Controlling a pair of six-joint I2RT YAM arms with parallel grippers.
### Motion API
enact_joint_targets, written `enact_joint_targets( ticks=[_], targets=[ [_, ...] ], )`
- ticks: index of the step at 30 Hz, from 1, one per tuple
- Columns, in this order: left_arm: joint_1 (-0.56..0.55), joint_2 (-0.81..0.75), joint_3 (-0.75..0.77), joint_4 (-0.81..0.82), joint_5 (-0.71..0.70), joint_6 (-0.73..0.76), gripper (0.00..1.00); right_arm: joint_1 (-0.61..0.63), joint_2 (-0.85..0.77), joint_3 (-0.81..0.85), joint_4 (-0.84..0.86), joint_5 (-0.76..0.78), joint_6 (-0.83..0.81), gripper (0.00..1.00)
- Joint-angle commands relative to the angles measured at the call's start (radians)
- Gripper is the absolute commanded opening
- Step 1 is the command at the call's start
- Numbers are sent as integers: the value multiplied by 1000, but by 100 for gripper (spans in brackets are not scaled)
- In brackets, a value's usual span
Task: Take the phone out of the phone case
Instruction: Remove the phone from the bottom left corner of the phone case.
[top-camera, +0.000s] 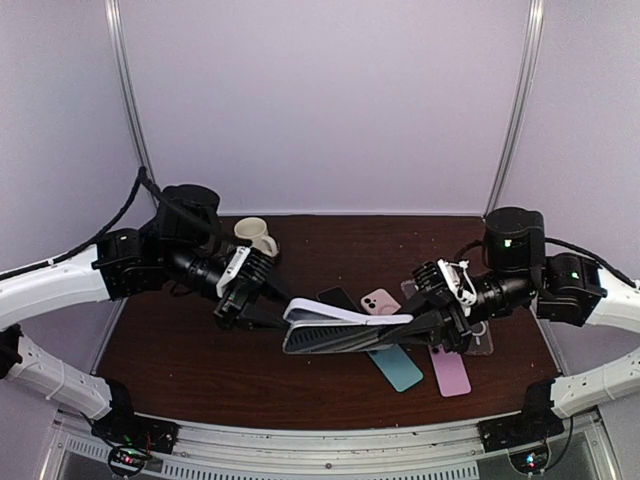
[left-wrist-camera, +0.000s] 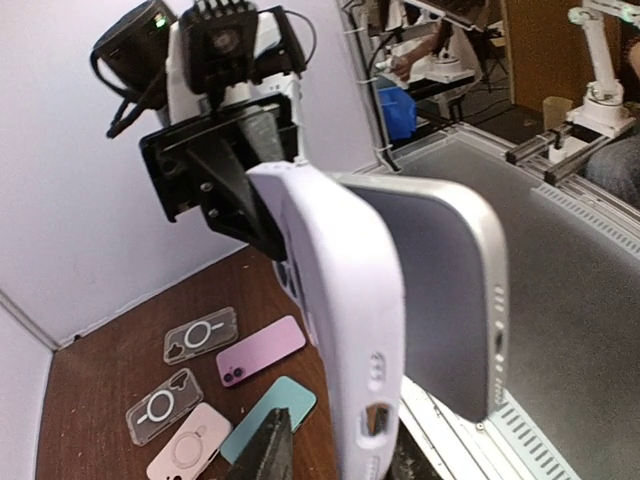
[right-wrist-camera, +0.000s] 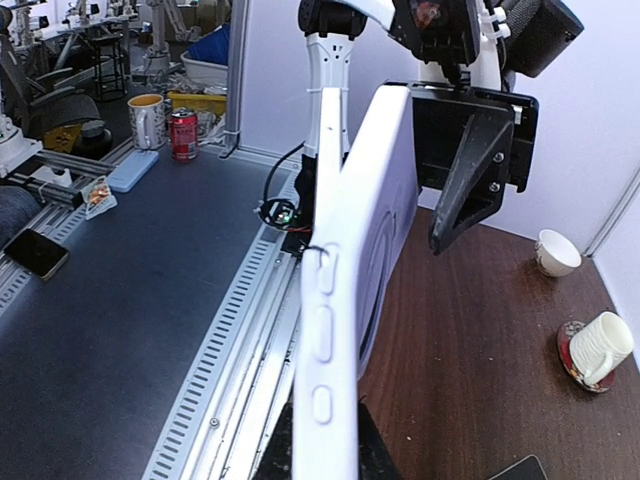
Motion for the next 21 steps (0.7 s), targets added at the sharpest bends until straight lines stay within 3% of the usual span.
enact_joint_targets(
  ticks=[1, 6, 9, 17, 19, 21],
  targets=[
    [9, 52, 17, 190, -203, -109, 30, 27, -11, -11, 142, 49, -34, 0],
    [9, 63, 20, 228, -322, -152, 30, 40, -4, -21, 184, 103, -47, 0],
    [10, 46, 10, 249, -438, -145, 31, 42, -26, -54, 248, 235, -37, 0],
    [18, -120, -128, 412, -801, 40, 31, 43, -137, -136, 259, 544, -76, 0],
    [30, -154, -139, 404, -818, 97, 30, 43, -163, -150, 250, 583, -81, 0],
    [44, -192, -151, 369, -747, 159, 28, 42, -187, -162, 250, 618, -85, 0]
  ],
)
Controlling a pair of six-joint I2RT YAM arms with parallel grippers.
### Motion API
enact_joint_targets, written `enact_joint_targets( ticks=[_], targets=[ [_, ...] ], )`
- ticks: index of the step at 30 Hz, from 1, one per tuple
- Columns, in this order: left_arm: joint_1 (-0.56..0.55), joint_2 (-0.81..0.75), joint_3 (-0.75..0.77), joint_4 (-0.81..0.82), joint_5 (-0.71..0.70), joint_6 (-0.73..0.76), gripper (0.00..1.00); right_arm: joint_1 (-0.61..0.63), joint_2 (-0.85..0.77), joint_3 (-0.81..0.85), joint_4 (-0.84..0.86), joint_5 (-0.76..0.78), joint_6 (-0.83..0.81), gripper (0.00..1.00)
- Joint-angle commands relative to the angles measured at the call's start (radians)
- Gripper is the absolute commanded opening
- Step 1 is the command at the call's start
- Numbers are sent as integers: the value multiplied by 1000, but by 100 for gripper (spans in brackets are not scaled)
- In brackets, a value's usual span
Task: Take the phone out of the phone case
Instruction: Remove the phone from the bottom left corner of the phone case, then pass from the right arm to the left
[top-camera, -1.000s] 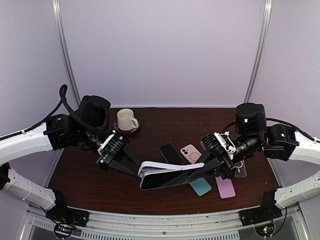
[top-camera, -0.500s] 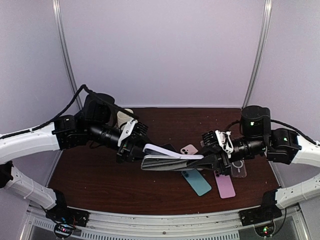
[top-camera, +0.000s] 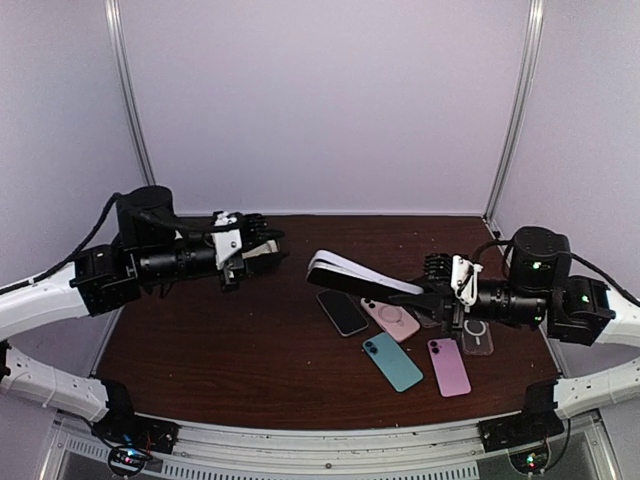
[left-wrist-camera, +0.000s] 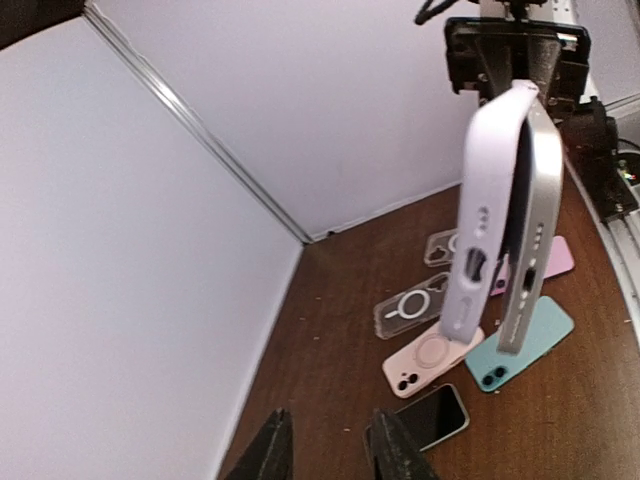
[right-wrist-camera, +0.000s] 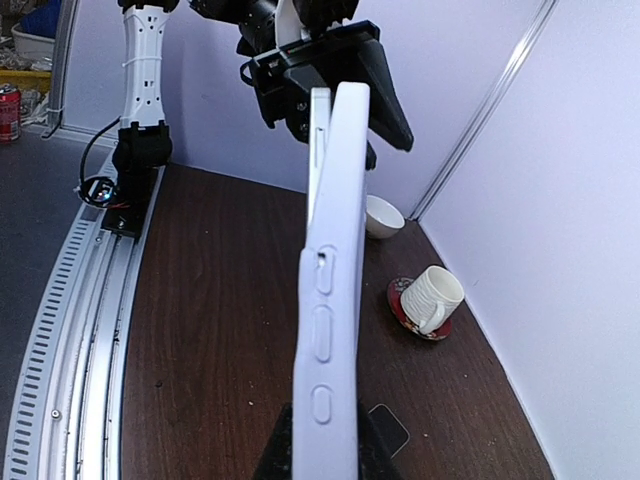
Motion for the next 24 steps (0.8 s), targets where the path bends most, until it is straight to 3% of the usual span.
enact_joint_targets(
  ticks=[1, 6, 13, 19, 24],
  targets=[
    [34, -88, -26, 61, -4, 171, 27, 10, -75, -19, 74, 127, -18, 0],
    [38, -139, -53, -60, 296, 284, 27, 11, -112, -20, 67, 121, -31, 0],
    [38, -77, 0, -66, 558, 171, 30, 11, -112, -18, 85, 39, -54, 0],
    [17, -36, 8, -15, 606, 89, 38, 16, -82, -19, 124, -49, -62, 0],
    [-1, -19, 3, 20, 613, 53, 37, 20, -58, -9, 141, -92, -68, 0]
  ],
)
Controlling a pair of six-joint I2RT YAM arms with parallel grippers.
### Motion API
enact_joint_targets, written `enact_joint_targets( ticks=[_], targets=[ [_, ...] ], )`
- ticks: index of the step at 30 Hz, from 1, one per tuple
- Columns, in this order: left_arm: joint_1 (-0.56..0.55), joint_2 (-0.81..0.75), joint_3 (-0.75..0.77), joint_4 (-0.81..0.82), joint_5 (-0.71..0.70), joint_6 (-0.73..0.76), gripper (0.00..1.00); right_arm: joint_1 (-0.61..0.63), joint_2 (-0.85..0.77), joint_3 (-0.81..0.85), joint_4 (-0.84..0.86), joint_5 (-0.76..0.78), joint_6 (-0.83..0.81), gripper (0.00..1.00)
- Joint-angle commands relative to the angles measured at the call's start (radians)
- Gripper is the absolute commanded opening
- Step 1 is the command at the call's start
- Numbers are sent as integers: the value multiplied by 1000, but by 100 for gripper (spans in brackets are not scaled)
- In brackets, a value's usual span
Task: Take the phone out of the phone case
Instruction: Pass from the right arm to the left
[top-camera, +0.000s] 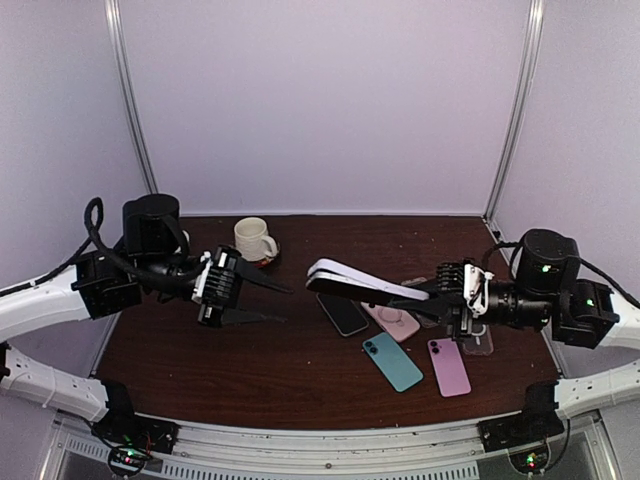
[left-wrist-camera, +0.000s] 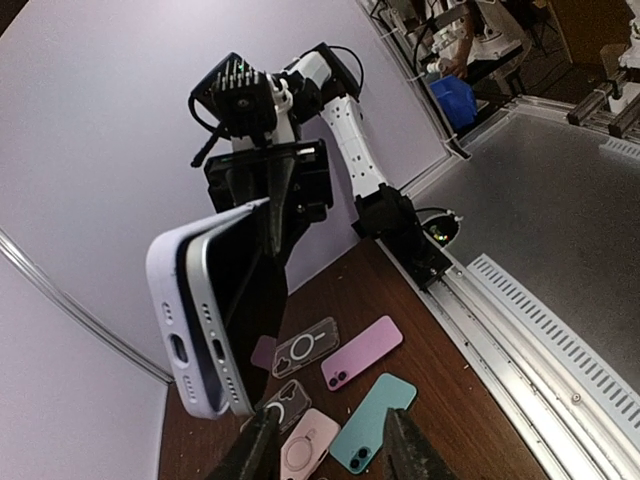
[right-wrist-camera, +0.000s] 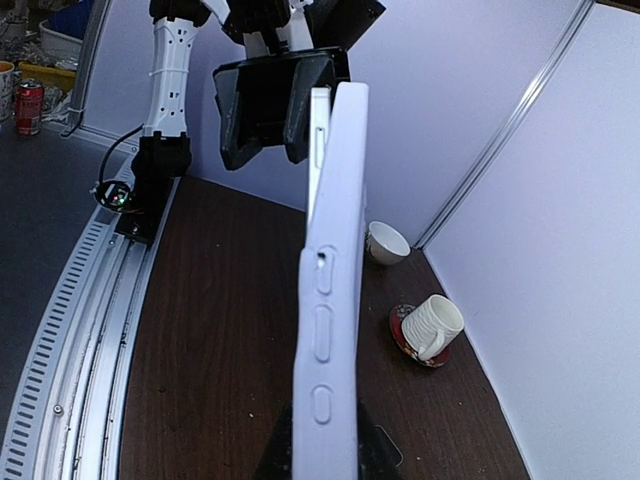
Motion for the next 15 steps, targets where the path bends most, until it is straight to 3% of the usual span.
enact_joint_targets(
  ticks=[1, 15],
  targets=[
    [-15, 13, 34, 85, 56, -65, 36, 7, 8, 23, 123, -66, -7, 0],
    [-30, 48, 46, 90, 26, -92, 33, 27, 43, 48, 126, -112, -3, 0]
  ],
)
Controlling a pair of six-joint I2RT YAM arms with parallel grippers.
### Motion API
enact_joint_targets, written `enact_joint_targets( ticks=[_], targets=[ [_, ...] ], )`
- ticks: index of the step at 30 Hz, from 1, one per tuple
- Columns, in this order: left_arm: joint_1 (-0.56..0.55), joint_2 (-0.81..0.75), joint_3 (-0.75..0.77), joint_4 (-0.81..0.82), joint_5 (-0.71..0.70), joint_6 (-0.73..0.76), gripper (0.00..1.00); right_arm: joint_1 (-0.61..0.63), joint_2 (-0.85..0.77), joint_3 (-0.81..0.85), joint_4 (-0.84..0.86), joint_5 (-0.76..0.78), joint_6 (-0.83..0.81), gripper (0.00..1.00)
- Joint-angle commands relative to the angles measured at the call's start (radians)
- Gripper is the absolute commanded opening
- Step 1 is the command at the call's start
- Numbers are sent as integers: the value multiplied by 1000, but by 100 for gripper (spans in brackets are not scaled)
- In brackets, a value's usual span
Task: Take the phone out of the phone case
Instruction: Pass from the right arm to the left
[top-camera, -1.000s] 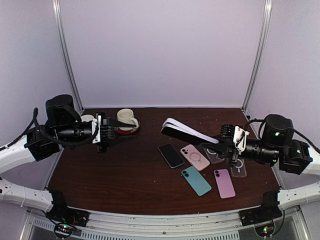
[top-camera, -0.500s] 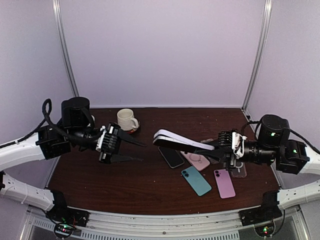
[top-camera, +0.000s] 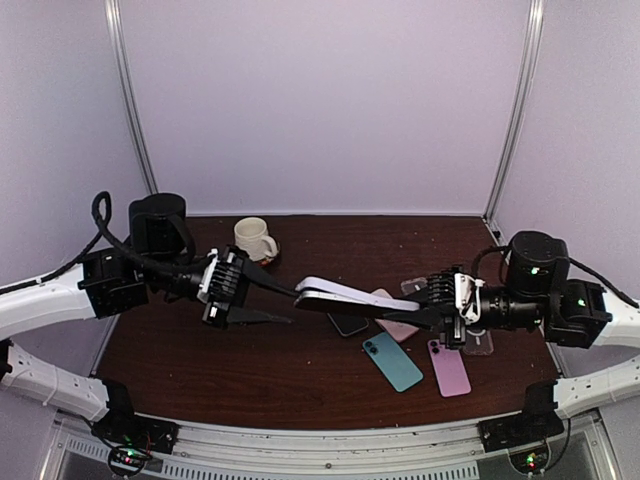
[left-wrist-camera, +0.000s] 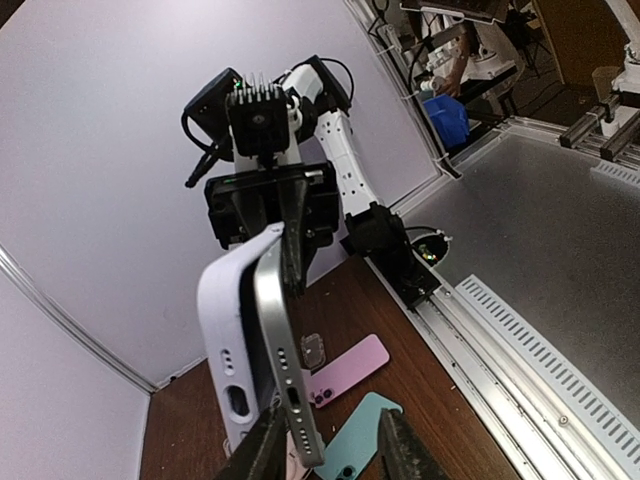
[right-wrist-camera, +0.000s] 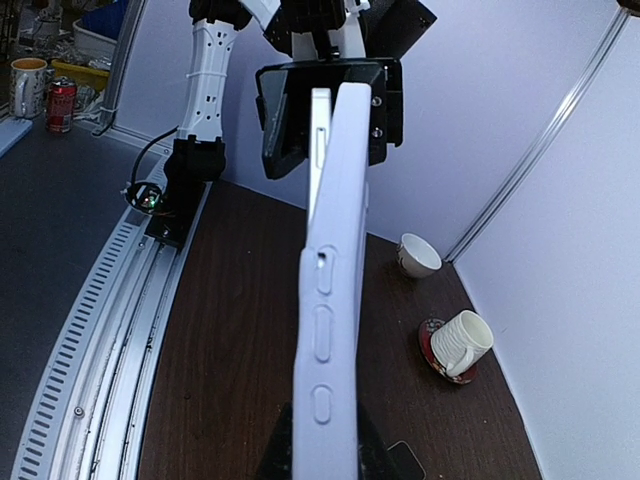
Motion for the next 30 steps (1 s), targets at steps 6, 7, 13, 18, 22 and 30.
enact_joint_targets(
  ticks=[6, 7, 13, 18, 22, 30],
  targets=[
    [-9, 25, 40, 40, 1, -32, 33, 25, 5, 44, 105, -27, 7, 0],
    [-10, 25, 41, 40, -1, -33, 32, 26, 7, 44, 105, -25, 7, 0],
    [-16, 42, 54, 51, -42, -57, 22, 37, 21, 39, 160, -7, 10, 0],
    [-17, 52, 60, 51, -79, -66, 14, 51, 37, 34, 195, 7, 19, 0],
    [-17, 54, 60, 51, -101, -65, 0, 61, 53, 28, 222, 13, 34, 0],
    [-18, 33, 37, 23, -164, 37, 0, 66, 4, 6, 157, 33, 146, 62]
  ],
)
